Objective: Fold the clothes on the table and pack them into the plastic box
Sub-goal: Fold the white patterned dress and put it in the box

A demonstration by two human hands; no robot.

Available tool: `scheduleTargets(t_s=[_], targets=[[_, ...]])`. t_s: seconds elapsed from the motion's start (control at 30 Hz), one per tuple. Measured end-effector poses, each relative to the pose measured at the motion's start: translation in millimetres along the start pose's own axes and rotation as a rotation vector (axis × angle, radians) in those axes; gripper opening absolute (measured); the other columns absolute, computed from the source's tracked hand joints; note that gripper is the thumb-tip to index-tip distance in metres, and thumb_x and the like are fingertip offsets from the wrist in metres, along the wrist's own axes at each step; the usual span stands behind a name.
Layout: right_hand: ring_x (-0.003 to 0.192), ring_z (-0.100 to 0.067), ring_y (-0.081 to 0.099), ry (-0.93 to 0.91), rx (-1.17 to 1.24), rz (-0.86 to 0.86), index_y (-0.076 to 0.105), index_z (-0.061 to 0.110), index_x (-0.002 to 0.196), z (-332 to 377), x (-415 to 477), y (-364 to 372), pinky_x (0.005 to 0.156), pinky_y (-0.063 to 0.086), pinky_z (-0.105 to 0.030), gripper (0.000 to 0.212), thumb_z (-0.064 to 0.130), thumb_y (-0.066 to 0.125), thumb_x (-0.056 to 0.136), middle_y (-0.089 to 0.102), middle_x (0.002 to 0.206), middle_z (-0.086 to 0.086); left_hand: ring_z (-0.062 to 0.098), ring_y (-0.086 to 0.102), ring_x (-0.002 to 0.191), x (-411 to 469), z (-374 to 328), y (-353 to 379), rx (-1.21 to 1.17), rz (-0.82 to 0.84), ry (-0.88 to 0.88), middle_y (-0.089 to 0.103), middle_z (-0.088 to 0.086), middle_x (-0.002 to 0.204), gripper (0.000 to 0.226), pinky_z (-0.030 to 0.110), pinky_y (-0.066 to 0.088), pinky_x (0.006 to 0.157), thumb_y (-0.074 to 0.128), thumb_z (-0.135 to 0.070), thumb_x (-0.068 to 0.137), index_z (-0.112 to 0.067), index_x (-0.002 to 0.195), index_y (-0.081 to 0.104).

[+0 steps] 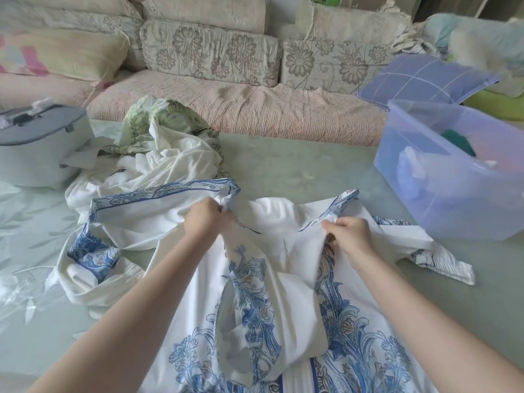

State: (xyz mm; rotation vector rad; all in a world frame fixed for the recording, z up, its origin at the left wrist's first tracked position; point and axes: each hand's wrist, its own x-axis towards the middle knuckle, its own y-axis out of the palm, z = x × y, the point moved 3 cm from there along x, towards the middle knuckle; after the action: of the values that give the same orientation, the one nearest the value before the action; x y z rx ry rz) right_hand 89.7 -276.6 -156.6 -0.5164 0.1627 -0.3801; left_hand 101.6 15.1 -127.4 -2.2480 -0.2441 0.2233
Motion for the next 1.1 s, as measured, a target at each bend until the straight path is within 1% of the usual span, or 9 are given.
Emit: scheduleTargets(t_s=[0.13,0.27,0.43,0.5,0.57,0.67,0.8,0.97,1.1], targets=[[0.053,-0.016,0.043,-0.125,0.105,-0.131,0.053,-0.004,0.062,32,42,-7,0.056,0.031,-0.027,0.031,0.017,0.066,0.082,0.05,0.057,-0.01,0.021,0.046,0.064,20,-32,-20,-0.406,-0.235,0.128,0.051,0.004,0.066,0.018,0.029,0.028,0.051,0.051,-0.019,0.093,-0.011,0.077,0.055],[0.063,-0.02,0.053,-0.144,0.098,-0.204,0.051,0.015,0.053,70,96,-4,0.063,0.042,-0.034,0.033,0.017,0.061,0.084,0.056,0.061,-0.007,0.019,0.048,0.066,70,-51,-20,-0.825,-0.146,-0.048,0.045,0.002,0.063,0.02,0.028,0.04,0.062,0.061,-0.012,0.075,-0.015,0.061,0.047],[0.089,-0.029,0.065,-0.046,-0.252,-0.041,0.066,0.009,0.072,67,126,19,0.07,0.043,-0.031,0.043,0.051,0.061,0.08,0.068,0.085,-0.013,0.021,0.058,0.1,99,-52,-2,-0.488,-0.156,0.002,0.058,0.008,0.103,0.033,0.026,0.046,0.081,0.061,-0.008,0.081,-0.004,0.114,0.056],[0.093,-0.03,0.064,-0.046,-0.415,0.039,0.066,0.006,0.085,56,121,30,0.068,0.039,-0.03,0.056,0.061,0.063,0.075,0.064,0.089,-0.013,0.025,0.064,0.097,102,-44,7,-0.402,-0.139,0.042,0.062,0.009,0.099,0.018,0.036,0.052,0.085,0.062,-0.015,0.084,-0.007,0.099,0.056],[0.093,-0.029,0.063,-0.047,-0.488,0.098,0.059,0.013,0.079,43,116,40,0.068,0.039,-0.031,0.05,0.062,0.068,0.072,0.064,0.091,-0.012,0.031,0.067,0.089,103,-37,15,-0.282,-0.11,0.06,0.066,0.014,0.092,0.04,0.043,0.055,0.08,0.067,-0.037,0.082,-0.001,0.097,0.058],[0.069,-0.025,0.05,-0.08,-0.511,0.109,0.035,0.019,0.057,36,106,50,0.051,0.03,-0.03,0.049,0.048,0.069,0.077,0.046,0.061,-0.004,0.026,0.063,0.064,100,-34,27,-0.087,-0.015,0.038,0.064,0.01,0.068,0.06,0.031,0.051,0.056,0.069,-0.06,0.072,0.0,0.075,0.058],[0.058,-0.028,0.039,-0.213,-0.488,-0.042,0.035,0.011,0.052,51,98,56,0.05,0.026,-0.03,0.042,0.026,0.064,0.078,0.035,0.054,-0.006,0.03,0.063,0.076,99,-45,36,0.02,-0.118,0.086,0.063,0.009,0.074,0.011,0.029,0.038,0.056,0.062,-0.015,0.078,-0.008,0.079,0.069],[0.081,-0.031,0.056,-0.258,-0.465,-0.098,0.055,0.008,0.069,56,92,47,0.063,0.037,-0.034,0.037,0.042,0.065,0.081,0.06,0.074,-0.011,0.036,0.06,0.096,95,-48,14,-0.026,-0.391,0.101,0.06,0.018,0.11,0.034,0.041,0.046,0.074,0.039,0.004,0.089,-0.003,0.117,0.054],[0.107,-0.032,0.055,-0.306,-0.466,0.016,0.062,0.016,0.091,37,65,39,0.083,0.044,-0.037,0.035,0.05,0.061,0.084,0.065,0.099,-0.009,0.034,0.056,0.095,50,-50,7,0.05,-0.326,0.29,0.058,0.018,0.108,0.022,0.037,0.039,0.073,0.04,-0.01,0.095,-0.003,0.112,0.053]])
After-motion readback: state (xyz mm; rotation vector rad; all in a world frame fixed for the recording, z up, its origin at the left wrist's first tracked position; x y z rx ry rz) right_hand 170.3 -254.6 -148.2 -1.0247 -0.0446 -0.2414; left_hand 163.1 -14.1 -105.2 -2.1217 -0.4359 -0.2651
